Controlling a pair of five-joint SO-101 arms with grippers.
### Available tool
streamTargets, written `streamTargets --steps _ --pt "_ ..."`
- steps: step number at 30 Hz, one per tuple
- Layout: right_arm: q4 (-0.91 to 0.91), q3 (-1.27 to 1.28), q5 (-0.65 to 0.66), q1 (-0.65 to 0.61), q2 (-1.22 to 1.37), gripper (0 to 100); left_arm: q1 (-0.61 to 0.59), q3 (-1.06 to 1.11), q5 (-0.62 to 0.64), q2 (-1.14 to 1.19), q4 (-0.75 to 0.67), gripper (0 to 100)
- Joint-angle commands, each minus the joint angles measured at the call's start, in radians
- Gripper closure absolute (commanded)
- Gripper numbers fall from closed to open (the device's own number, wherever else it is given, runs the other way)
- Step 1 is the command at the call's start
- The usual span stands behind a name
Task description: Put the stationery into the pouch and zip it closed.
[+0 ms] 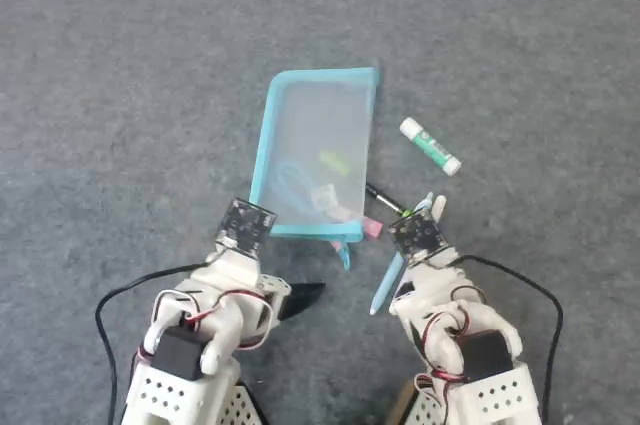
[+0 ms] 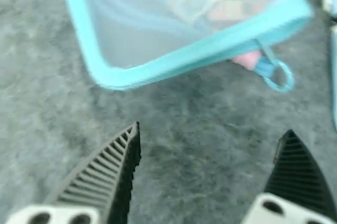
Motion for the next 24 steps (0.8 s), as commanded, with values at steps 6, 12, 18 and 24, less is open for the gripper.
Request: streamTargets --steps 6,12,18,24 --pt "0.004 0.017 0.0 -0.113 -0.022 97.9 -0.341 -0.007 0.005 -0.018 -0.005 62" --pt "-0.051 0.015 0.003 -0.079 -0.022 97.9 -0.548 -0.007 0.005 -0.018 -0.051 62" --pt "-0.231 -0.021 0.288 0.199 -0.022 97.9 -0.681 -0.007 -0.044 -0.018 -0.13 62" --pt "-0.243 -0.054 0.278 0.294 -0.022 97.8 -0.694 -0.007 -0.195 -0.018 -0.13 62"
